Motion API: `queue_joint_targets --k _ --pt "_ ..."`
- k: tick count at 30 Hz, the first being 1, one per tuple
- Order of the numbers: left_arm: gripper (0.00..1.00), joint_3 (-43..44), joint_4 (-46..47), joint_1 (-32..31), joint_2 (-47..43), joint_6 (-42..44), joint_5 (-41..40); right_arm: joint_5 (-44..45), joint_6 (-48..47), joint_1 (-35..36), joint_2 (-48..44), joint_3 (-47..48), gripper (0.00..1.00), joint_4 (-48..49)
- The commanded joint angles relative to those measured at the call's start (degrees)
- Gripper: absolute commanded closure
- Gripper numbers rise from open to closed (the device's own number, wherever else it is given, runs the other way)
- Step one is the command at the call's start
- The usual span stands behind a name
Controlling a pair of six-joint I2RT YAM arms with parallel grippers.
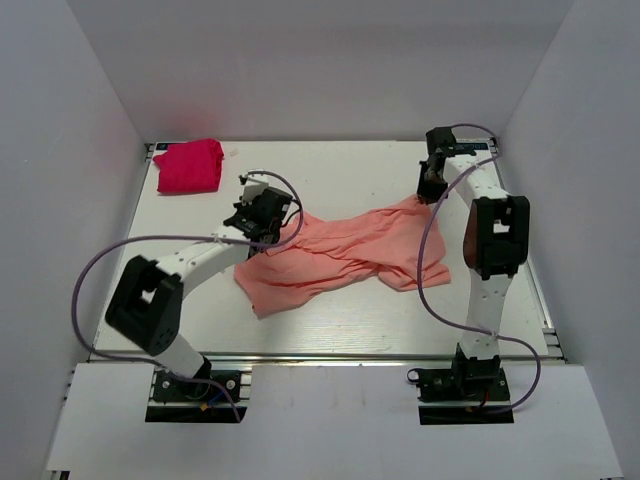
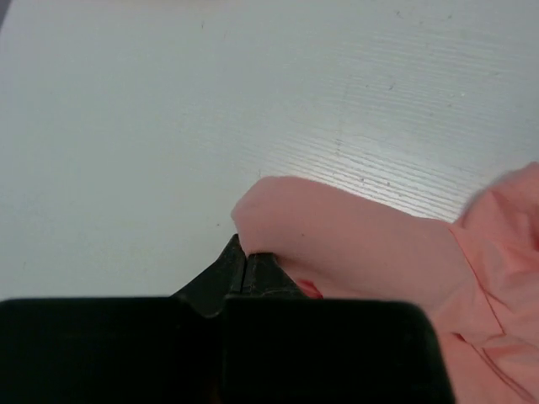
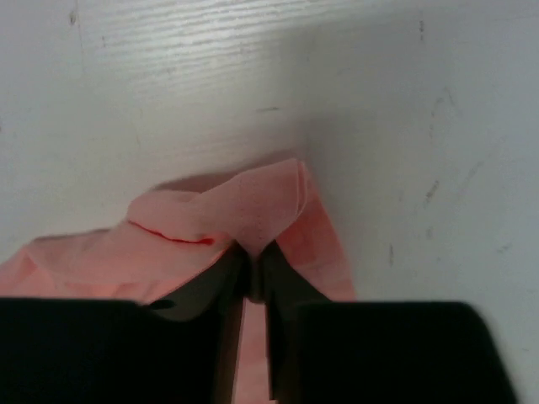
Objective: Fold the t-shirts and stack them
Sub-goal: Flatten out the tshirt
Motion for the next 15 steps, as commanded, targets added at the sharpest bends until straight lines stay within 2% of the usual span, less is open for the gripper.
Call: queue_joint_targets --k 1,2,6,10,15 --pt "1.00 4.3 2.1 3.2 4.2 -1.0 5.7 -3.2 -3.0 -0.4 3.0 7.3 0.80 0.2" --pt "1.00 4.8 2.6 3.8 5.4 -1.0 6.4 -3.4 -3.3 -0.3 4.9 7.9 0.64 0.9" --pt "1.00 6.3 3.9 5.6 10.1 0.3 11.1 -3.8 -4.8 -0.4 5.3 8.5 0.31 1.9" --pt "1.00 8.1 4.5 7.7 14.7 0.3 13.9 -0.1 -4.8 -2.0 3.0 3.0 0.27 3.0" --pt "1.00 9.6 3.8 9.6 18.1 0.3 17.7 -2.7 -5.1 -4.3 -0.1 -4.3 0.26 5.5"
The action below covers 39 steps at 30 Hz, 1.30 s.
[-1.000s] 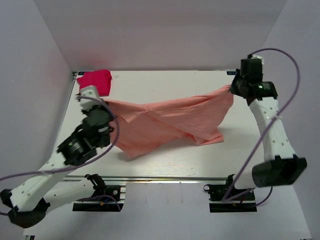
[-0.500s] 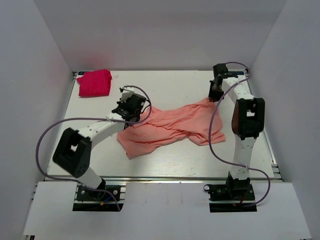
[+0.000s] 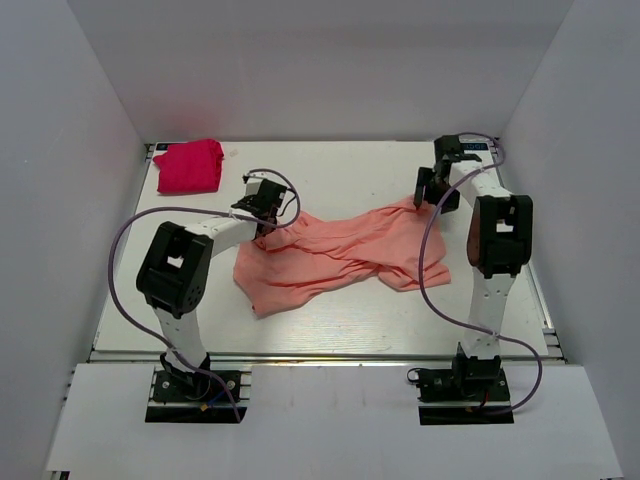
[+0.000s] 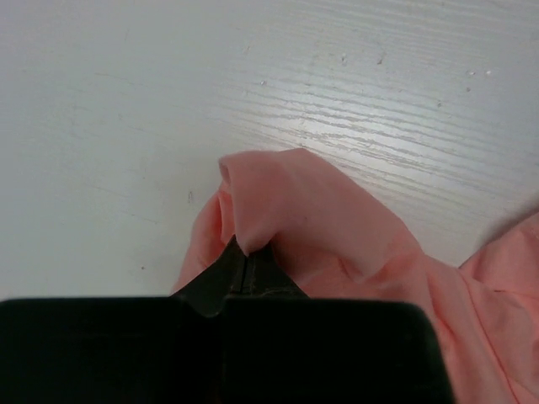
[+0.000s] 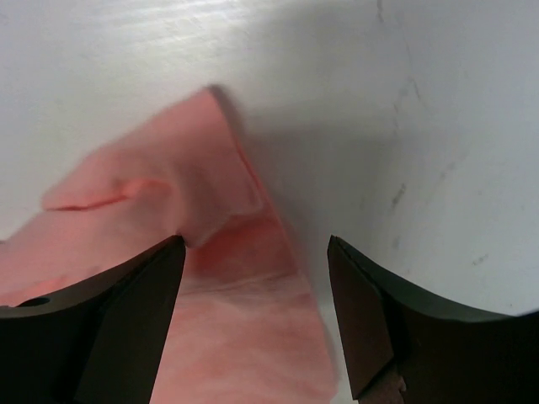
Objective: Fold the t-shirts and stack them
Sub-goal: Flatten out the tshirt
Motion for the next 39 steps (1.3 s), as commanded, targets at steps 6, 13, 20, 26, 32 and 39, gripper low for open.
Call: queue_joint_targets --k 6,13,20,26,32,39 --pt "1.00 0.2 1.1 2.7 -0.1 0.1 5.1 -6.1 -1.9 -3.8 -6.6 -10.1 0.29 6.3" --pt "1.00 -1.0 1.6 3.9 -0.1 -0.4 7.0 -15.6 -1.2 -6.4 -7.1 -13.1 0.45 8.4" --pt "1.00 -1.5 1.6 3.9 -0.1 -0.4 7.0 -20.4 -0.7 -7.0 -8.3 -13.6 0.81 9.3" --pt "1.00 -2.0 1.6 3.9 -1.1 -0.4 7.0 -20.3 -0.3 -7.2 -10.4 -14.1 1.00 9.6" --pt "1.00 -2.0 1.1 3.9 -5.4 -0.4 5.9 -13.5 0.7 -7.2 -16.6 -14.3 1.00 8.4" --pt "1.00 -2.0 0.4 3.9 -17.1 1.0 1.3 -7.1 1.1 -7.1 -25.6 -11.5 1.00 5.1"
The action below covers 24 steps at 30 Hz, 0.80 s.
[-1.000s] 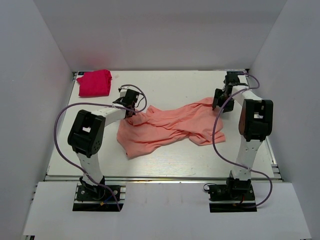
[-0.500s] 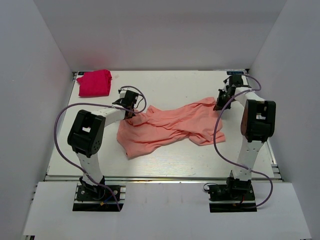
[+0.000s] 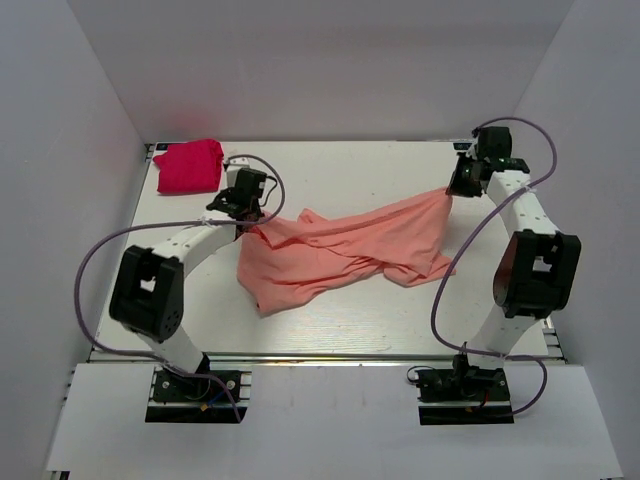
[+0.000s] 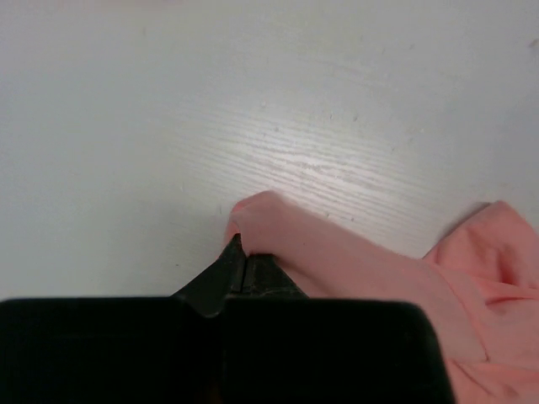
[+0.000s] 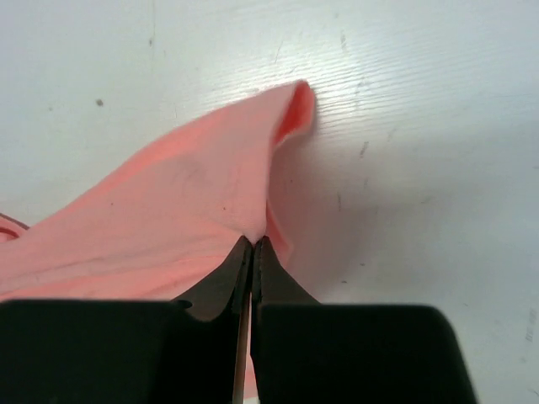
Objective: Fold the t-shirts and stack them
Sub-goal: Flatten out the tshirt
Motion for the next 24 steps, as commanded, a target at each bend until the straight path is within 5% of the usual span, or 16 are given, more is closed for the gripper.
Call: queue_joint_targets --k 1,12,24 --pt "1.00 0.4 -0.5 0.2 -9.6 1.5 -4.9 6.6 0.7 -0.3 -5.2 4.2 1.00 -2.8" --pt "1.00 3.6 1.7 0.2 -31.5 10.3 -13.3 18.7 1.1 -1.7 -16.2 14.5 1.00 -8.9" --pt "1.00 9.5 4.2 0.2 -51.4 15.8 -1.4 15.2 -2.3 -2.1 -35.2 21.4 1.00 -10.0"
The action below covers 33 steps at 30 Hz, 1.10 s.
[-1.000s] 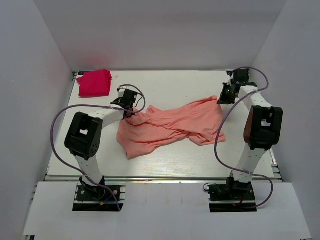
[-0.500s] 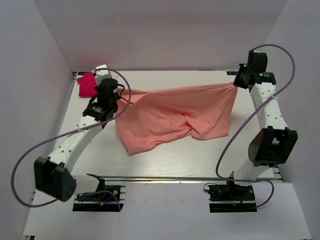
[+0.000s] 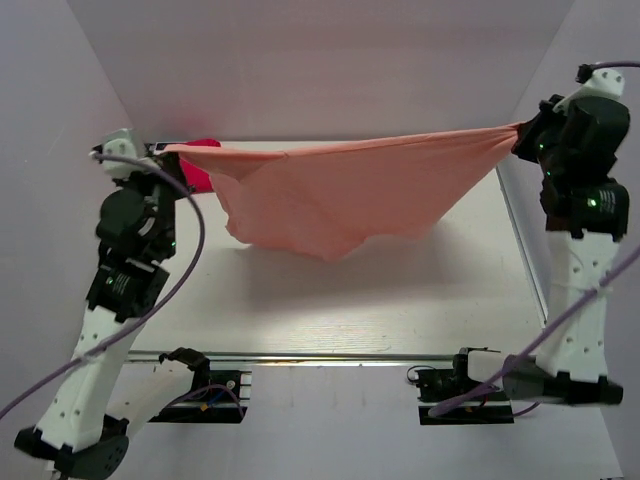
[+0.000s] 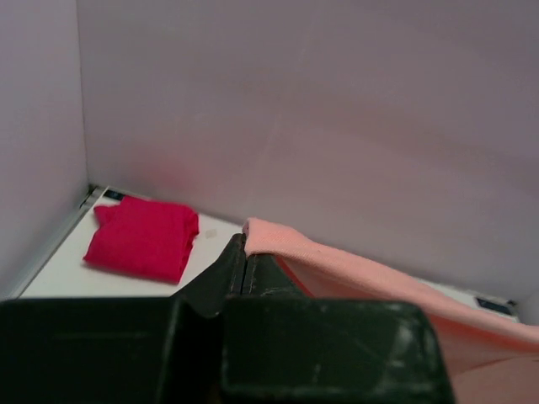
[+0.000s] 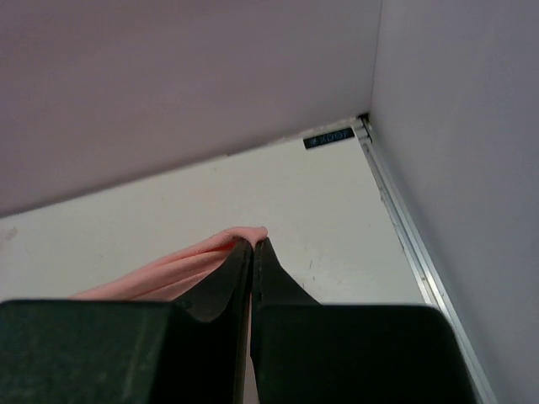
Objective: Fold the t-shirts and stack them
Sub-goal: Flatten out the tshirt
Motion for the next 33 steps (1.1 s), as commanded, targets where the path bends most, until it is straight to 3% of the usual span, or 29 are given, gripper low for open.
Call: queue_joint_targets --k 1,9,17,21,27,31,33 --pt "1.00 3.9 1.8 0.6 -5.3 2.2 1.4 2.8 -2.0 -1.1 -5.3 3.4 1.00 0.8" --pt "1.00 12.5 -1.5 0.6 -12.8 3.4 10.0 2.3 -3.9 -1.0 -13.0 14.3 1.00 -1.4" --pt "1.00 22.7 -5.8 0.6 -13.3 3.4 17.7 5.1 -4.8 -0.8 -20.5 14.9 1.00 -1.4" --pt "1.00 22.7 -6.4 0.6 -12.1 3.4 19.4 4.0 -4.4 -0.8 -22.6 12.5 1.00 -0.2" --pt "1.00 16.7 -2.8 0.6 -8.4 3.4 18.2 2.4 -3.0 -0.8 -22.2 1.0 1.00 5.4" --pt "1.00 10.5 0.1 0.6 -4.6 3.4 13.7 -0.6 0.3 -0.8 -21.7 -13.8 1.00 11.2" --pt "1.00 4.1 4.4 0.6 -2.7 4.4 8.9 -5.9 0.9 -0.8 -21.8 -25.1 1.00 19.0"
